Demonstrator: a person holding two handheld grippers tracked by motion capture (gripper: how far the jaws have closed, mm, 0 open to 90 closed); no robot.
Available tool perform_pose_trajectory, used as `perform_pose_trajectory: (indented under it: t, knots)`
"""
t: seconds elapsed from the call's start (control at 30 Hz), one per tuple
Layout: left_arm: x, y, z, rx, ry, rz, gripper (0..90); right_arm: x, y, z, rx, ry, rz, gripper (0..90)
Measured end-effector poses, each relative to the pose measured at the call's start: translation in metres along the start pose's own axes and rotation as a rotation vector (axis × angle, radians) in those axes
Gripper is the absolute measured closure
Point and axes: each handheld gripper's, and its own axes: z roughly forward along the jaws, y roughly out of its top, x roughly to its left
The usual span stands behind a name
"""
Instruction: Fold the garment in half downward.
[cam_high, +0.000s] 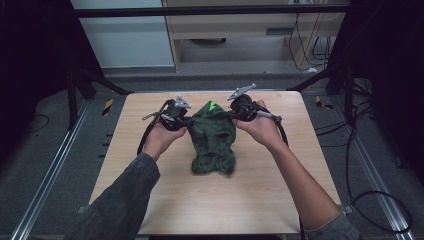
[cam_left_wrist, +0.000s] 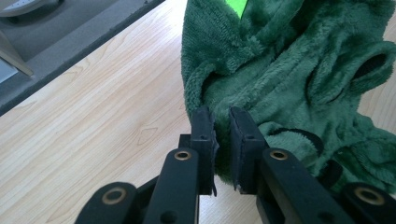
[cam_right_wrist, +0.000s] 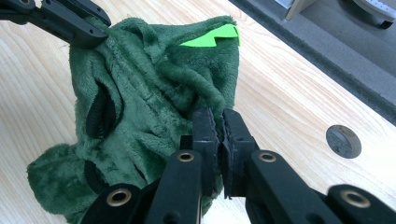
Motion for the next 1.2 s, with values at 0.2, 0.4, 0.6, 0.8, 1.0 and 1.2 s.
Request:
perform_pose_trajectory:
  t: [0.2, 0.4, 0.6, 0.8, 1.0, 1.2]
  knots:
    - [0.001, 0.001, 0.001, 0.000, 0.005, 0.000, 81.3, -0.001, 0.000, 0.003, 0.005, -0.007, 0.001, 85.7]
    - [-0.004, -0.001, 0.002, -0.001, 0.007, 0.015, 81.2, 0.002, -0.004, 0.003, 0.012, -0.006, -0.018, 85.7]
    - [-0.011, -0.007, 0.003, 0.010, -0.003, 0.024, 81.1, 0.008, -0.012, 0.002, 0.008, -0.001, -0.024, 85.6]
    - [-0.019, -0.014, 0.002, 0.013, -0.011, 0.046, 81.1, 0.015, -0.023, 0.001, 0.000, 0.005, -0.037, 85.6]
    - [-0.021, -0.022, 0.003, 0.021, -0.017, 0.048, 81.0, 0.021, -0.032, 0.001, -0.010, 0.020, -0.039, 85.7]
    - [-0.028, -0.035, 0.006, 0.026, -0.028, 0.053, 80.6, 0.030, -0.043, 0.002, -0.015, 0.035, -0.042, 85.6]
